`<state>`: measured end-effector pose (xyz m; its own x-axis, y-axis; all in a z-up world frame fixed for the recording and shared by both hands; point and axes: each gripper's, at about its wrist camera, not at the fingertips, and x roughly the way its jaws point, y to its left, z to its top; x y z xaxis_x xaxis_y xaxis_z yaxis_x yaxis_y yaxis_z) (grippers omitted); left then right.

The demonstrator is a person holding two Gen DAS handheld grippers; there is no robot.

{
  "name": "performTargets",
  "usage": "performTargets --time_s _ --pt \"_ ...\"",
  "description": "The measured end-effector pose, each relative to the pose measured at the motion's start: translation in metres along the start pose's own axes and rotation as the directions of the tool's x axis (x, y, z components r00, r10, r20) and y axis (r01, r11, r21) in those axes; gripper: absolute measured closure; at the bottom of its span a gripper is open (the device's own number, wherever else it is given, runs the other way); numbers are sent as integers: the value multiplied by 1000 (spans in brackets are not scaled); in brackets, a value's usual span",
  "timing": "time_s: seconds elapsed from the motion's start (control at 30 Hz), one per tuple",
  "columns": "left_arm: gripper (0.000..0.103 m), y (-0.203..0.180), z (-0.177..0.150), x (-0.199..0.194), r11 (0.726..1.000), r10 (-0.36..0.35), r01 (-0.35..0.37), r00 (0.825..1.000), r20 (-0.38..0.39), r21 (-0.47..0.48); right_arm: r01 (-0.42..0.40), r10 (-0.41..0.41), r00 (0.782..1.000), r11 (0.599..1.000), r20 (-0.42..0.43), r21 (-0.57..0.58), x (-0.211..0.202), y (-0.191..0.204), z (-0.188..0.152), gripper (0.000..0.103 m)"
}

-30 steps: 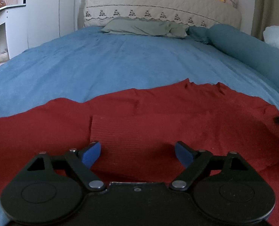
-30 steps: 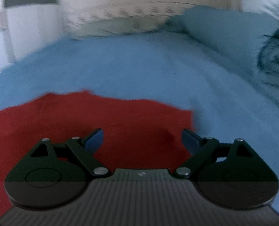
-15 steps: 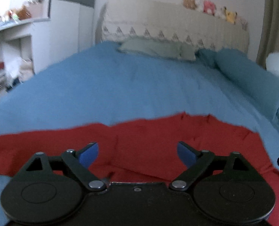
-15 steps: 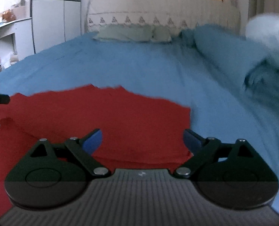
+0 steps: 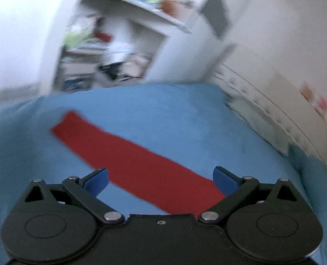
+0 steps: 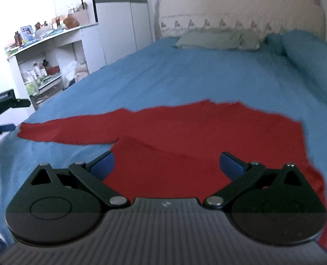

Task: Fold small clothes
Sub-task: 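Grasp a sweater sleeve cuff with the left tool and fold it across the body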

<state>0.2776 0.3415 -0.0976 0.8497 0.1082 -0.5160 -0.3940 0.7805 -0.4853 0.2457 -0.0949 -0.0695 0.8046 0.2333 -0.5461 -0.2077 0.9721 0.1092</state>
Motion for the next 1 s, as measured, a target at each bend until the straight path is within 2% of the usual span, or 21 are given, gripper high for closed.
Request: performTargets --time_s 0.07,0.13,0.2,0.27,0.4,0.43,0.5,0.57,0.6,0.63,0.73,0.83,0.9,1.0 --pt "14 30 5 19 996 31 -33 999 -28 -79 -8 8 1000 1000 -24 17 5 12 -6 0" --pt "18 53 9 44 984 39 -56 994 -105 -172 -3 4 999 1000 -36 15 8 22 -13 0" --pt "20 67 12 64 970 47 -79 988 -144 -230 15 -15 999 1000 -39 5 15 29 -17 0" --pt "20 74 15 74 963 48 -81 990 -132 -257 31 -30 998 999 -49 10 23 32 -20 0" --pt "22 69 29 93 966 71 -92 993 -91 -242 41 -40 997 999 -67 13 37 31 -24 0" --pt "27 70 32 99 963 77 -95 994 -79 -251 46 -45 997 999 -66 8 39 29 -24 0" --pt "47 75 32 101 963 116 -127 991 -62 -238 50 -50 997 999 -64 -3 43 31 -24 0" --pt "73 76 33 102 960 162 -172 985 -64 -219 49 -49 997 999 -59 -13 46 31 -25 0" --pt "79 79 32 101 955 178 -188 982 -66 -227 47 -48 997 999 -57 -16 47 31 -25 0" --pt "92 82 32 100 950 191 -202 979 -68 -237 46 -47 997 999 -56 -16 49 30 -26 0" --pt "96 88 31 97 944 185 -196 981 -67 -264 46 -47 997 999 -60 -12 52 27 -29 0" --pt "98 78 35 90 945 177 -190 982 -73 -265 42 -42 997 999 -57 2 51 24 -30 0" --pt "98 59 42 82 960 144 -151 988 -46 -236 39 -38 998 999 -49 5 46 19 -29 0" --pt "98 9 54 68 986 88 -88 996 -10 -144 60 -60 998 998 -14 -1 38 7 -26 0"
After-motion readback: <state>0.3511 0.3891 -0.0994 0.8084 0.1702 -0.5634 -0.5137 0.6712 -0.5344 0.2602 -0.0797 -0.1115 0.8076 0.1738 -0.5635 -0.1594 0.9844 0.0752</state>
